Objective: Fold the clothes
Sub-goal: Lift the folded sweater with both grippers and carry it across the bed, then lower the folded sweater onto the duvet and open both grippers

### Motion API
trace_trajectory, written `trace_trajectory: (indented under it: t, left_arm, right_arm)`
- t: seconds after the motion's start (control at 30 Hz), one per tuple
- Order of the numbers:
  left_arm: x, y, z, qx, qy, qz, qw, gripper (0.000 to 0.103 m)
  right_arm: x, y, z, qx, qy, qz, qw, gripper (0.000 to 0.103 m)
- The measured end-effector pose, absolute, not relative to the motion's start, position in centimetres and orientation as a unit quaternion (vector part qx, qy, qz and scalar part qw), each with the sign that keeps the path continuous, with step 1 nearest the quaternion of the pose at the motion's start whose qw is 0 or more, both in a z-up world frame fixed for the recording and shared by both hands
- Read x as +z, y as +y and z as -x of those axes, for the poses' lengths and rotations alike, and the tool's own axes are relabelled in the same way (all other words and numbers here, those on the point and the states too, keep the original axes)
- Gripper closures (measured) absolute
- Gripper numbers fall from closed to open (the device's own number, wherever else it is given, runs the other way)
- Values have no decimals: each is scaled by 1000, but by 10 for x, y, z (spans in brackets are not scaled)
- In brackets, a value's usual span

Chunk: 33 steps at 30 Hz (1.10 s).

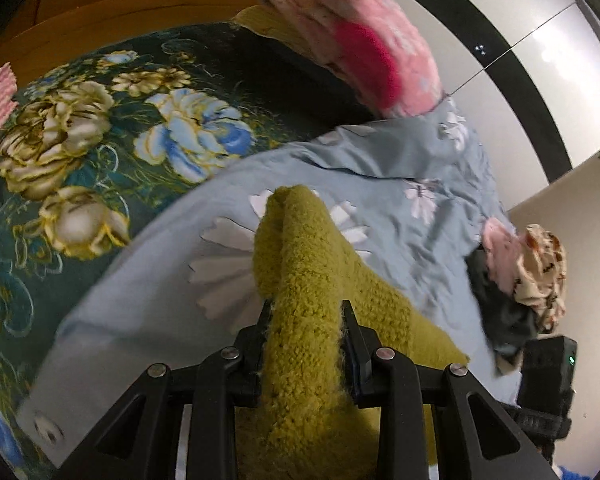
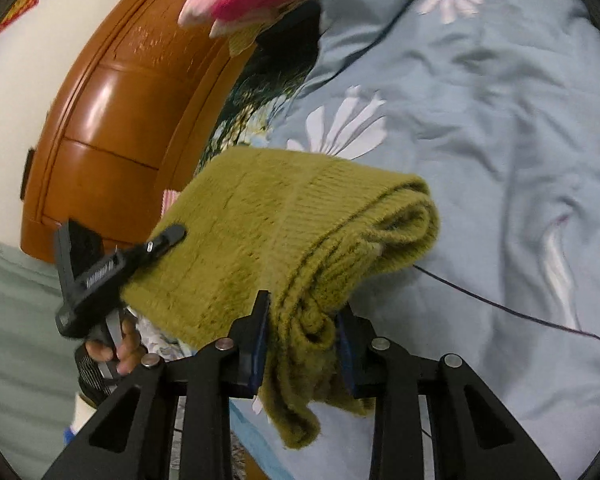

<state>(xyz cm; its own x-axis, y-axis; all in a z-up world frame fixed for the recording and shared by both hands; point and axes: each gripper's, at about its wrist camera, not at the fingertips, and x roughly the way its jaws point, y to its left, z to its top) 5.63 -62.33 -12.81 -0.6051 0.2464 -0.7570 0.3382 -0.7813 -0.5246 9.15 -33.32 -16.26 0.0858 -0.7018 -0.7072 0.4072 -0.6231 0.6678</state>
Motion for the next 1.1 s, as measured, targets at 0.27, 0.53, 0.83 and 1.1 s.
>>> trace_trajectory:
  t: [0.27, 0.53, 0.83, 1.1]
  left_arm:
    - [-206, -667, -69, -795, 360, -480, 90, 72]
    - [-210, -672, -92, -802, 388, -445, 92, 65]
    - [-123, -648, -118, -858, 289, -399, 143, 64]
    - [-128, -578, -106, -878, 154, -436, 128, 59]
  right_arm:
    - [-230, -328, -107, -657, -108, -653, 360, 72]
    - [-237, -328, -105, -660, -75, -655, 359, 70]
    - [-188, -306, -103, -708, 18, -612, 351, 68]
    - [-156, -360, -118, -746, 80, -540, 381, 68]
